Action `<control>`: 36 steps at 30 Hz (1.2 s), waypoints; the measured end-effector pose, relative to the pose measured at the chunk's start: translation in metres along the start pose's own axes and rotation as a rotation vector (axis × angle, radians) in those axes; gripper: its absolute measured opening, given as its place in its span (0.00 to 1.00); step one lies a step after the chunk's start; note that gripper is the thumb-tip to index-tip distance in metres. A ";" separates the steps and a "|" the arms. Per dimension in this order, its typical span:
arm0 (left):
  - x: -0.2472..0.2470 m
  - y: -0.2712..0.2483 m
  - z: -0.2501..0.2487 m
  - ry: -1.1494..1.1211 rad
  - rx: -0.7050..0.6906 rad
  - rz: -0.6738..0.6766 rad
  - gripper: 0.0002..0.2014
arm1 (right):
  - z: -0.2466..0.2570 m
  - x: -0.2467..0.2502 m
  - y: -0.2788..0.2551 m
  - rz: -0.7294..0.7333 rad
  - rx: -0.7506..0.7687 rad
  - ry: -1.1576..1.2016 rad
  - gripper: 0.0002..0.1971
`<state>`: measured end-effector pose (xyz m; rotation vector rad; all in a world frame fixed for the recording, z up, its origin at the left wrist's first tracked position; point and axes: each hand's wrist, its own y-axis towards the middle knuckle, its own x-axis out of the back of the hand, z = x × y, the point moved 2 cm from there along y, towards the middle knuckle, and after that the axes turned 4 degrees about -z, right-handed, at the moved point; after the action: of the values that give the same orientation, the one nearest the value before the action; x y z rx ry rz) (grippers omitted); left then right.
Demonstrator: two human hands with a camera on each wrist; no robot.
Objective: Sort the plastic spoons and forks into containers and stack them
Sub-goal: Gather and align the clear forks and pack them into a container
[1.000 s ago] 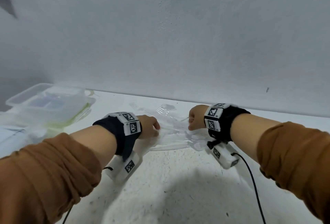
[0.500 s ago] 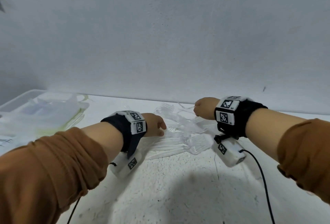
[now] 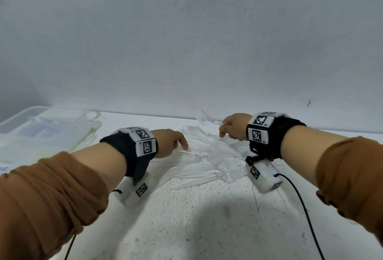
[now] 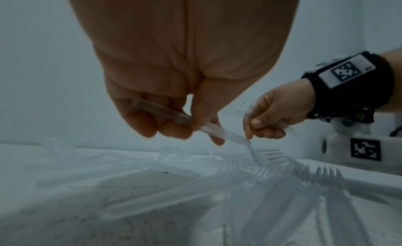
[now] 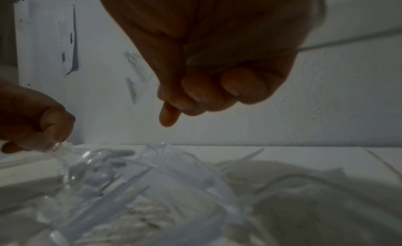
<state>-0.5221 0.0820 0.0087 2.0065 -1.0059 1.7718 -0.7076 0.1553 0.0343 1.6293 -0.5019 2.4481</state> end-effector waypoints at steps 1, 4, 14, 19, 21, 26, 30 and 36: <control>-0.001 -0.001 0.003 0.005 0.012 -0.001 0.22 | 0.002 -0.001 0.001 0.019 -0.009 -0.005 0.09; -0.002 -0.006 0.011 -0.027 0.076 0.010 0.16 | 0.010 -0.006 0.005 0.059 0.014 -0.100 0.10; 0.001 -0.020 0.031 -0.167 0.226 -0.138 0.26 | 0.023 -0.029 0.016 0.179 0.050 -0.376 0.18; 0.000 -0.017 0.025 -0.322 0.240 -0.188 0.17 | 0.021 -0.038 0.024 0.151 0.058 -0.382 0.10; -0.001 -0.012 0.024 -0.340 0.239 -0.178 0.13 | 0.019 -0.039 0.024 0.131 0.058 -0.396 0.10; -0.006 -0.008 0.019 -0.255 0.175 -0.137 0.18 | 0.021 -0.034 0.017 0.031 0.039 -0.420 0.09; -0.004 -0.006 0.017 -0.155 0.173 -0.109 0.13 | 0.015 -0.018 0.010 -0.105 0.001 -0.166 0.10; 0.007 -0.010 0.009 -0.065 0.125 -0.067 0.14 | -0.004 0.002 -0.014 -0.406 -0.012 0.215 0.07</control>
<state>-0.5086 0.0817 0.0161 2.1590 -0.8544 1.7857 -0.7073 0.1700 0.0372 1.2880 -0.1355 2.2664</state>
